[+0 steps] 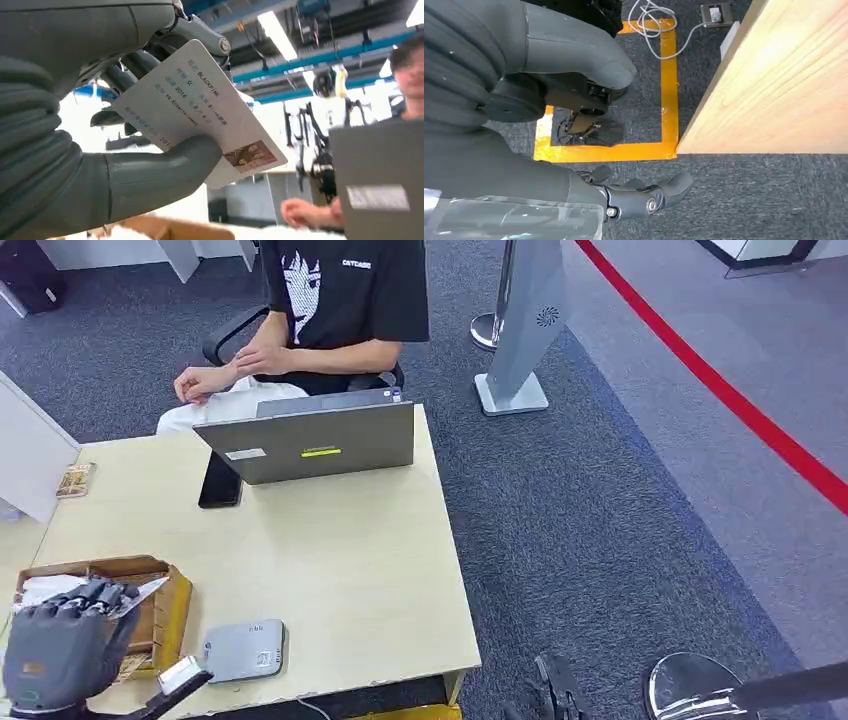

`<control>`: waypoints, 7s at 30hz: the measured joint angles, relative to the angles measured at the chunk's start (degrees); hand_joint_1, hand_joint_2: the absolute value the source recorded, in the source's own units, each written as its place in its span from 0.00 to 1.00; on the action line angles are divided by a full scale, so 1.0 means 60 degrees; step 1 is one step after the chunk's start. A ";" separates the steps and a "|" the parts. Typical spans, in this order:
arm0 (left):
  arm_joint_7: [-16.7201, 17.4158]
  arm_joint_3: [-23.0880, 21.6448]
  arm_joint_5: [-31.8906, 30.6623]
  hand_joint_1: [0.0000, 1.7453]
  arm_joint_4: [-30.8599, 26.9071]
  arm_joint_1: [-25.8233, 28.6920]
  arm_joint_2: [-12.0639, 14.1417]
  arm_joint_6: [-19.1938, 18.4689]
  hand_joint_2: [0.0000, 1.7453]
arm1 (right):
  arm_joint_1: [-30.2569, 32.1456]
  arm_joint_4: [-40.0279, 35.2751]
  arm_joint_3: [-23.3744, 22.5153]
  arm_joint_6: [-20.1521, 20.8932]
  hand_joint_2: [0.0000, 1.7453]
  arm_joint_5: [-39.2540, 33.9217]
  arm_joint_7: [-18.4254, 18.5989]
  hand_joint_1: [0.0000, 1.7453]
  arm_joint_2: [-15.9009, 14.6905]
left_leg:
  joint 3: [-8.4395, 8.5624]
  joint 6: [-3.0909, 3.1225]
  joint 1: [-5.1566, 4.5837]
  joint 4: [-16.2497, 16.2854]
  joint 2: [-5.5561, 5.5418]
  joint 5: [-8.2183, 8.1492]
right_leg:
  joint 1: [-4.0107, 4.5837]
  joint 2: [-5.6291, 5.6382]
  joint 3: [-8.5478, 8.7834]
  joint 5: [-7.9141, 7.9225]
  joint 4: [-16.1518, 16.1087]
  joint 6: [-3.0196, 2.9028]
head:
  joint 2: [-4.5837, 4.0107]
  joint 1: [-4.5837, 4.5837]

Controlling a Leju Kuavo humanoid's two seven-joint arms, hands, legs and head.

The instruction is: Pass the card to the sensor for recognition and then transmit it.

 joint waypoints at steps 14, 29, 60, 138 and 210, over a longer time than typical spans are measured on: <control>0.0525 -0.1524 0.0452 1.00 0.1308 -0.0033 -0.0277 -0.0772 1.00 | -0.0062 -0.0022 0.0000 0.0055 1.00 0.0011 0.0044 0.00 0.0000 | -0.0001 0.0000 -0.0001 0.0000 -0.0001 0.0000 | 0.0000 -0.0004 -0.0001 0.0000 0.0000 0.0001 | 0.0000 0.0000; 0.1137 -0.2306 0.0626 1.00 0.2360 -0.0234 -0.0598 -0.1210 1.00 | -0.0195 -0.0015 0.0018 0.0106 1.00 0.0000 0.0084 0.00 0.0000 | -0.0002 0.0001 0.0000 0.0000 -0.0003 0.0000 | 0.0000 -0.0007 -0.0001 -0.0001 0.0000 0.0001 | 0.0004 0.0000; 0.1629 -0.1258 -0.1045 1.00 0.1472 -0.6179 0.0105 -0.3986 1.00 | -0.0983 0.1001 0.0619 0.0626 1.00 0.0463 -0.0055 0.00 -0.0004 | -0.0017 -0.0009 0.0010 0.0006 -0.0051 0.0057 | 0.0008 -0.0043 -0.0007 0.0042 0.0008 -0.0011 | 0.0000 0.0000; 0.1058 0.0814 0.2106 0.00 -0.0408 0.3365 0.1829 -0.0033 1.00 | 0.0315 -0.0433 -0.0623 -0.0426 1.00 0.1355 -0.0707 0.00 0.0219 | -0.0026 -0.0004 0.0009 -0.0001 -0.0031 0.0004 | 0.0006 -0.0033 -0.0006 -0.0002 -0.0001 0.0004 | 0.0000 0.0000; 0.2561 -0.0059 -0.1606 1.00 0.1975 0.1502 0.1570 0.0225 1.00 | -0.0349 0.0401 0.0087 -0.0758 1.00 0.0725 -0.0998 0.00 0.0229 | -0.0024 -0.0006 0.0010 0.0000 -0.0037 0.0006 | 0.0006 -0.0041 -0.0008 -0.0002 0.0000 0.0003 | 0.0004 -0.0004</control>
